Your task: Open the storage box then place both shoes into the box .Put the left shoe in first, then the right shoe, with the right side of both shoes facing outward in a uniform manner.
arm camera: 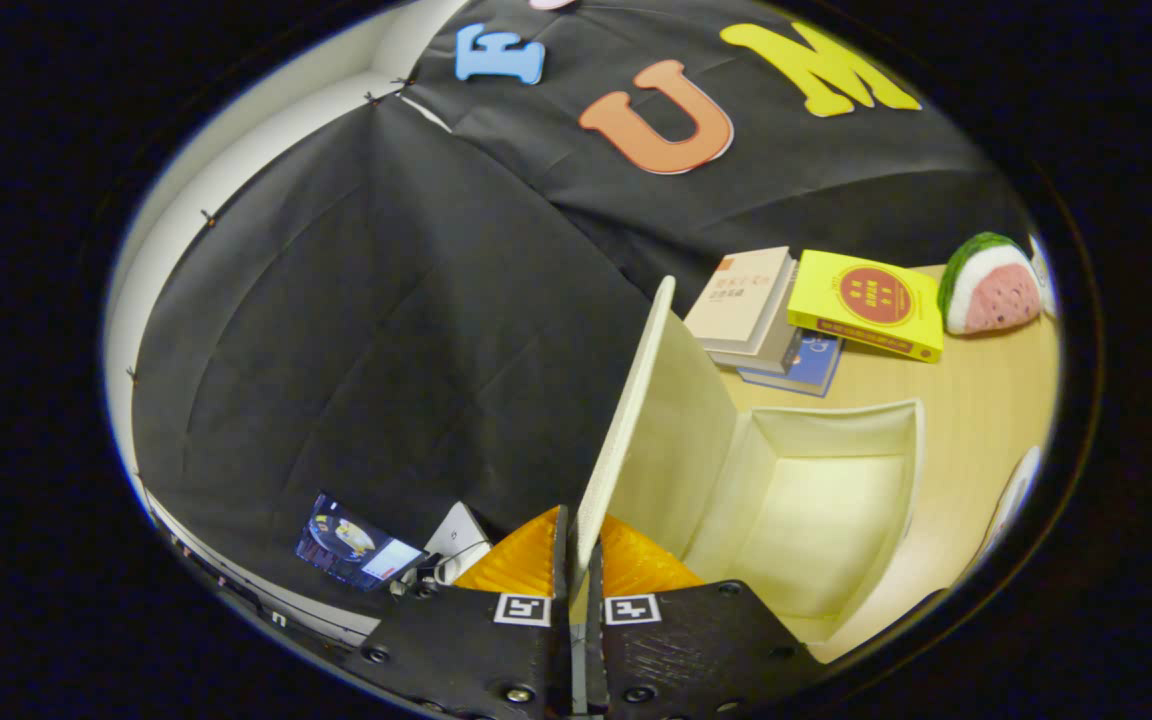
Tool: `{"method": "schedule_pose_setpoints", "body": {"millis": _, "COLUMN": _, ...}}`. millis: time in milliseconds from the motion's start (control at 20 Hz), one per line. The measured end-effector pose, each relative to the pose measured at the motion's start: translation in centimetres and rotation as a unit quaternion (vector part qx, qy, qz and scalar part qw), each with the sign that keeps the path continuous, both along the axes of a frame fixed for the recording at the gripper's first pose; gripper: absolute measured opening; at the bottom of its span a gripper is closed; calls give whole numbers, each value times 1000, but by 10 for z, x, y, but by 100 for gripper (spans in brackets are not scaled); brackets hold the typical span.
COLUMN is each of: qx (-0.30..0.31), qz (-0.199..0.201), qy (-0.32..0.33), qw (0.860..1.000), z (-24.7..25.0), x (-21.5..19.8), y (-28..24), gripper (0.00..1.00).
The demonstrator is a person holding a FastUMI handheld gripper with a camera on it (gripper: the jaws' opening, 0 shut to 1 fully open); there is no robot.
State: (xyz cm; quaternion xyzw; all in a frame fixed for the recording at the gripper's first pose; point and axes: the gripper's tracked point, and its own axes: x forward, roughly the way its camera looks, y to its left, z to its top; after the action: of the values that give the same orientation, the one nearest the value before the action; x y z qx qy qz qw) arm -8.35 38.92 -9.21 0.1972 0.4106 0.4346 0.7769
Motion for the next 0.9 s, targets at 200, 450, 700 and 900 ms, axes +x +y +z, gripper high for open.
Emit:
{"method": "schedule_pose_setpoints", "body": {"millis": 200, "qx": -26, "qz": 31, "qy": -53, "qw": 998, "z": 6, "x": -1, "y": 47, "gripper": 20}}
{"method": "schedule_pose_setpoints", "body": {"millis": 450, "qx": -46, "qz": 57, "qy": -95, "qw": 993, "z": 9, "x": -3, "y": 82, "gripper": 39}}
{"method": "schedule_pose_setpoints", "body": {"millis": 700, "qx": -53, "qz": 41, "qy": -139, "qw": 988, "z": 21, "x": 9, "y": 76, "gripper": 87}}
{"method": "schedule_pose_setpoints", "body": {"millis": 900, "qx": -54, "qz": 11, "qy": -182, "qw": 982, "z": 38, "x": 18, "y": 51, "gripper": 87}}
